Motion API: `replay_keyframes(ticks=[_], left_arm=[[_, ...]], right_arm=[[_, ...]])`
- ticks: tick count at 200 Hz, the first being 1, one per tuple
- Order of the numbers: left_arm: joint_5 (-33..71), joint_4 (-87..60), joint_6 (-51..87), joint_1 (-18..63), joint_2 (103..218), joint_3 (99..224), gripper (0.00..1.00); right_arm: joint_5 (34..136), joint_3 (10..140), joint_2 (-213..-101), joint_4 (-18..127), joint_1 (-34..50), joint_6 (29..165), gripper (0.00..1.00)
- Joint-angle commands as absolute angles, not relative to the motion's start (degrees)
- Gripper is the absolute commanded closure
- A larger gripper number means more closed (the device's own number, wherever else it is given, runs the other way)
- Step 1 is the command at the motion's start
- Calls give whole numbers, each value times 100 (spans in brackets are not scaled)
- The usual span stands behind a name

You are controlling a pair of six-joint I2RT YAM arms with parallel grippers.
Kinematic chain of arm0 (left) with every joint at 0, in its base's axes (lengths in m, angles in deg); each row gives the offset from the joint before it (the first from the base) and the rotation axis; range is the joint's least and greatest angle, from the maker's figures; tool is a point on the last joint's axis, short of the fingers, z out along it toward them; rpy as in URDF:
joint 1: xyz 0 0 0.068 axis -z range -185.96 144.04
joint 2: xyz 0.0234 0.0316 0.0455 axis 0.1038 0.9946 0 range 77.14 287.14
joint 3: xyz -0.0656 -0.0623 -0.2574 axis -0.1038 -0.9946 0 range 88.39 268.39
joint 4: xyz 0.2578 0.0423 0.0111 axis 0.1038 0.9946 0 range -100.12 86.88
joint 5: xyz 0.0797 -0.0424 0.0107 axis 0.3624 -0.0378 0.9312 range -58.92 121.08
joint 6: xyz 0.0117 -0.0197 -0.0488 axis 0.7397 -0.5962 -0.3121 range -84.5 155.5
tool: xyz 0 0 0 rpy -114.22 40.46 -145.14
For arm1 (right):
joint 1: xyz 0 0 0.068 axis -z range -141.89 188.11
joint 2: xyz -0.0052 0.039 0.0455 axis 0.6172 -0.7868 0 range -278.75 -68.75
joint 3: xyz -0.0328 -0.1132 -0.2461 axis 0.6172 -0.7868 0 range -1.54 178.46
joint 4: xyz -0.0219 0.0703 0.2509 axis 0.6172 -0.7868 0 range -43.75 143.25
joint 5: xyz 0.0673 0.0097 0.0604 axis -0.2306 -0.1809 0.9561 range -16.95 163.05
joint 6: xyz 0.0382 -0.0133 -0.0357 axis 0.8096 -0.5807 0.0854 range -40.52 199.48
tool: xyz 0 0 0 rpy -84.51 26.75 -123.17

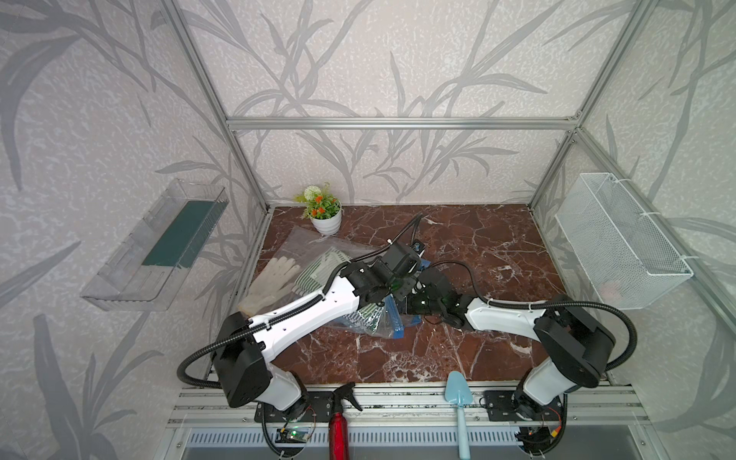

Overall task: Take the tank top out of the vacuum bag
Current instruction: Take out the tank top from the vacuum bag.

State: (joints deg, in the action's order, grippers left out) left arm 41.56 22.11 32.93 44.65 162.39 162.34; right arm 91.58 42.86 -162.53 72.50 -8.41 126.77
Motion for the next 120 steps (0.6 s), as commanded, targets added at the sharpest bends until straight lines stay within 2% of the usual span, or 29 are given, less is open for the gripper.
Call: replay_keyframes(ticks=[1, 120], left_arm=[[3894, 1976, 3322, 4465, 16081, 16178, 100], [3776, 2073, 3258, 4467, 16173, 16283, 100]], right_arm=[[9213, 4389, -16457, 7333, -874, 12835, 57], [9292, 5109, -17161, 7180, -869, 12829, 64]])
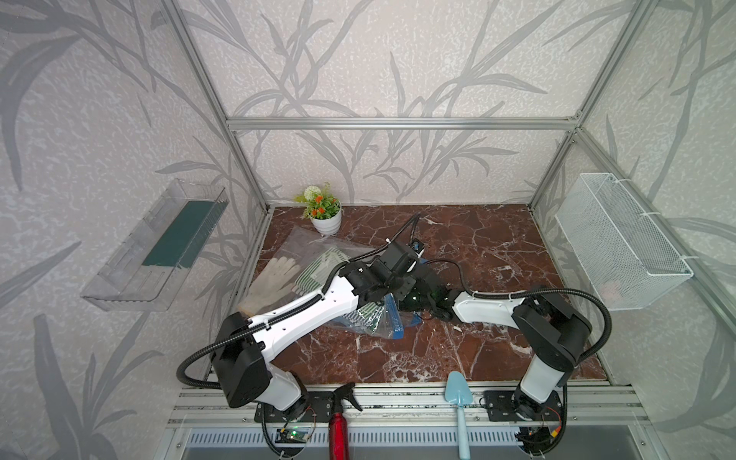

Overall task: Take the tank top out of the vacuum bag
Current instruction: Take out the tank top from the vacuum bag.

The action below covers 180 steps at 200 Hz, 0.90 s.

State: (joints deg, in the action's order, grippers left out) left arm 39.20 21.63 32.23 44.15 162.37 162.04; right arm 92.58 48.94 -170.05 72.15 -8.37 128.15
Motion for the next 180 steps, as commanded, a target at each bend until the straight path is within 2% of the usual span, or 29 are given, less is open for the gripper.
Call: replay_keyframes(ticks=[1, 31, 79, 180], left_arm=[[3776, 2073, 3259, 4467, 16175, 16279, 100], [3802, 2115, 3295, 4467, 16215, 16318, 100], [3758, 2147, 3271, 4471, 16244, 16340, 100], [3779, 2245, 3296, 4471, 16305, 16409, 100]], right_arm=[[9292, 5110, -17164, 7180, -867, 12832, 64], [9276, 5180, -17270, 7208, -848, 12838, 63], [9361, 5312, -17409, 7205, -812, 12852, 68], [9257, 5356, -17010, 6750, -812, 12632, 68]])
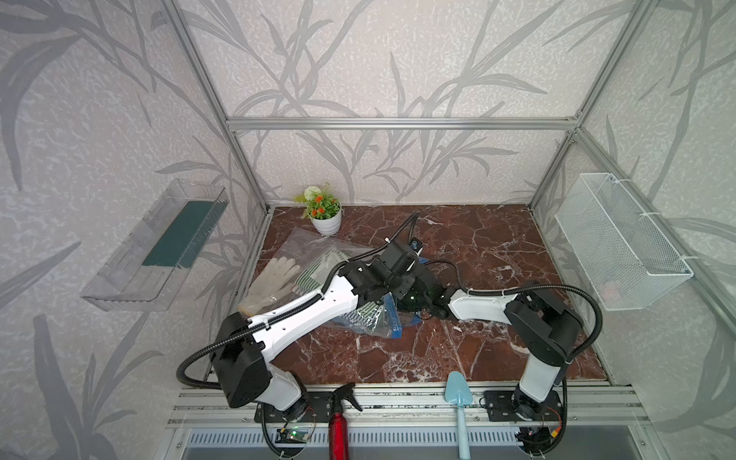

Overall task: Take the tank top out of the vacuum bag
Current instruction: Take out the tank top from the vacuum bag.

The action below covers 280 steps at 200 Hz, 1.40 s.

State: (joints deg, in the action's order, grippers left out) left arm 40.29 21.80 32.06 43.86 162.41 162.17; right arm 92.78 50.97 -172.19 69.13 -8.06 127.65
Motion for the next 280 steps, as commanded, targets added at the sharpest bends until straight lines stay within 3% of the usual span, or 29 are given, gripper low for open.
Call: replay_keyframes(ticks=[1, 113, 280], left_arm=[[3782, 2247, 3300, 4469, 16307, 16412, 100], [3478, 2128, 3256, 4467, 16140, 16336, 100], [3503, 2214, 3243, 4467, 16178, 16397, 100]], right_arm=[[9261, 5360, -17005, 6745, -812, 12628, 68], [9429, 5331, -17035, 7357, -794, 12929, 71], [9266, 5780, -17698, 6956, -786, 12905, 72]])
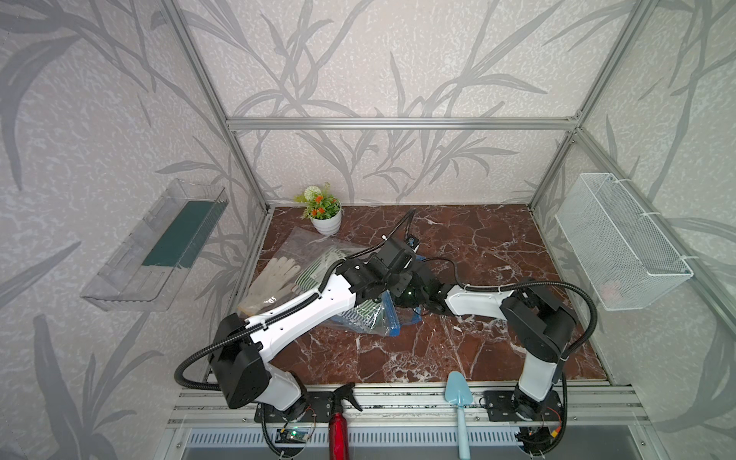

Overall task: Take the tank top out of the vacuum bag
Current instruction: Take out the tank top from the vacuum bag.

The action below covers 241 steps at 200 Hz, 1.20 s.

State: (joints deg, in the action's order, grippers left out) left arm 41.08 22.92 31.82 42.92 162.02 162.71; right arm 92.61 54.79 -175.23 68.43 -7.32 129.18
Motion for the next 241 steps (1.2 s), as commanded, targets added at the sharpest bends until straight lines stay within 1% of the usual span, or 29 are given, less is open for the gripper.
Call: replay_keyframes(ticks=[1, 33, 48, 65, 75, 90, 129, 173, 229, 241], left_arm=[[3503, 2218, 3247, 4471, 16178, 16393, 100], [3468, 2240, 3228, 4467, 16187, 16424, 100], [3468, 2241, 3225, 4467, 16185, 16414, 100], [3468, 2248, 3226, 4469, 16178, 16424, 100], [3477, 2248, 3225, 4467, 16177, 16422, 100], [3515, 2255, 3218, 4466, 16178, 16428, 100], [3749, 2231, 3121, 4458, 16133, 16424, 100], [4299, 2133, 2901, 4401, 16018, 16367, 100], [4489, 1882, 2701, 4274, 15828, 16217, 100], [4606, 1905, 2735, 4258, 15835, 16222, 100]], right_arm=[[9266, 5779, -17701, 6958, -786, 12905, 72], [9276, 5775, -17730, 6940, -786, 12915, 75], [9284, 5787, -17730, 6910, -790, 12906, 78], [9283, 5786, -17717, 6899, -786, 12875, 87], [9283, 5804, -17710, 6890, -784, 12862, 89], [9327, 5831, -17691, 6918, -790, 12824, 100], [9371, 5717, -17443, 7092, -794, 12772, 100], [9359, 5340, -17001, 7312, -812, 12883, 100], [9295, 4861, -16687, 7499, -813, 13064, 100], [9253, 4763, -16433, 7496, -813, 13075, 100]])
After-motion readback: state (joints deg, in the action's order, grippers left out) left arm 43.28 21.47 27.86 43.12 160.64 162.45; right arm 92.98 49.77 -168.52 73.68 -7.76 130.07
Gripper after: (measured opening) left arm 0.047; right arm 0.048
